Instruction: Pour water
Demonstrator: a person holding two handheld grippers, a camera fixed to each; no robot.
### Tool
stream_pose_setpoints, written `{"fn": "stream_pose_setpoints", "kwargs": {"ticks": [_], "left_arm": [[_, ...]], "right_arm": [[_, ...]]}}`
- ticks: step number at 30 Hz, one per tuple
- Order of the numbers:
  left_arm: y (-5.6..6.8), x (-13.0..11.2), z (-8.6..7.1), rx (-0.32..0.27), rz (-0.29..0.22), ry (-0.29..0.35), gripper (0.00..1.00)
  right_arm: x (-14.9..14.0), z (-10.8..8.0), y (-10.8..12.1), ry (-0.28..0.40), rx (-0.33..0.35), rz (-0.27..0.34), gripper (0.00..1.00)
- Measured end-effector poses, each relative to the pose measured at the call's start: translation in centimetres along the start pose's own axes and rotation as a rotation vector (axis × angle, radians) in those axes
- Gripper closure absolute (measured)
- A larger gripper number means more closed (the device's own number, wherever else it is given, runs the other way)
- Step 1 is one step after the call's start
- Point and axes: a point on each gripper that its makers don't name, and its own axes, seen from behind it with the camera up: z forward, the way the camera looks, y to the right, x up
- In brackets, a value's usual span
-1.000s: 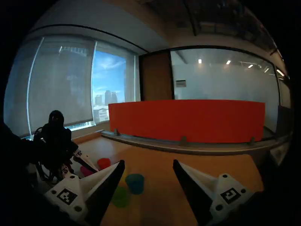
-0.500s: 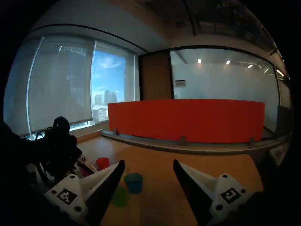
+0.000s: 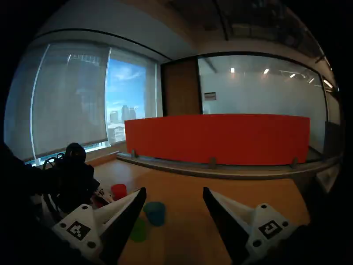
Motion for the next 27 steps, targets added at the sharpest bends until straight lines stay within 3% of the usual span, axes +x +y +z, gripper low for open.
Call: {"fn": "stream_pose_setpoints", "kwargs": {"ticks": [27], "left_arm": [[0.4, -0.1, 2.6, -0.023, -0.009, -0.023, 0.16]], "right_arm": [[-1.0, 0.6, 1.0, -0.013, -0.008, 0.014, 0.01]]}}
